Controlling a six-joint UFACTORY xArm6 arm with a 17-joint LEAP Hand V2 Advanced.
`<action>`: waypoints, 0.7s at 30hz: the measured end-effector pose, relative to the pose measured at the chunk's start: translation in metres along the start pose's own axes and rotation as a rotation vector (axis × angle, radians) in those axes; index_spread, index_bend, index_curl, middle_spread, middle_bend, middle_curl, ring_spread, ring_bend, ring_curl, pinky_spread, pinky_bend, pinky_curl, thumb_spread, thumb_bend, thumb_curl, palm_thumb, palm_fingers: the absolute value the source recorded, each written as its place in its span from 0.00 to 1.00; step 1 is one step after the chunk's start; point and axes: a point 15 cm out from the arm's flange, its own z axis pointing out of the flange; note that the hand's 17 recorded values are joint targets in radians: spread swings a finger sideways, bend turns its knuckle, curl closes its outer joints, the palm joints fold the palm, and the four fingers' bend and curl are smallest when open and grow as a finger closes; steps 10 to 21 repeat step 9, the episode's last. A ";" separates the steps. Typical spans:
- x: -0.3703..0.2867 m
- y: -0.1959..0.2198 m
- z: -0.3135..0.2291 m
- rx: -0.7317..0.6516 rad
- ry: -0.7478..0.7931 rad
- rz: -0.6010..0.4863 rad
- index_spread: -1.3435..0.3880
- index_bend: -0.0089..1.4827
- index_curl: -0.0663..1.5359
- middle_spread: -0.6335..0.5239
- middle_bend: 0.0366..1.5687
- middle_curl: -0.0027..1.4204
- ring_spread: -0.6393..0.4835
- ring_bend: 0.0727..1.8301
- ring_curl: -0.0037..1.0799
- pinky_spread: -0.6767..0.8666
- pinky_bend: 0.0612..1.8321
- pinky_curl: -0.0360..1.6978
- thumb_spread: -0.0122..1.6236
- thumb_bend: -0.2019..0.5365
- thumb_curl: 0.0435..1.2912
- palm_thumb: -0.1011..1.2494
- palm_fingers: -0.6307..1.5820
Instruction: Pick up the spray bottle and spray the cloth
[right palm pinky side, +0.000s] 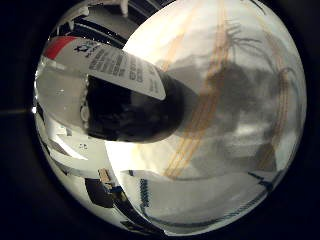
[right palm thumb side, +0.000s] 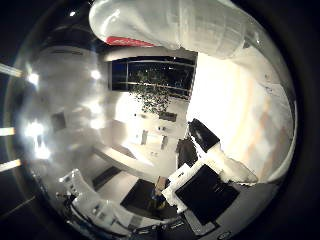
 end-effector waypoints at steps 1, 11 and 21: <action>-0.002 -0.001 -0.002 -0.002 0.002 -0.007 0.59 0.21 0.38 0.51 0.36 0.27 0.53 0.44 0.30 0.65 0.30 0.37 0.62 0.24 0.38 0.63 0.39; -0.035 -0.022 -0.025 -0.010 0.016 -0.086 0.61 0.17 0.34 0.53 0.30 0.26 0.57 0.36 0.26 0.73 0.23 0.30 0.63 0.24 0.36 0.63 0.40; -0.035 -0.022 -0.025 -0.010 0.016 -0.086 0.61 0.17 0.34 0.53 0.30 0.26 0.57 0.36 0.26 0.73 0.23 0.30 0.63 0.24 0.36 0.63 0.40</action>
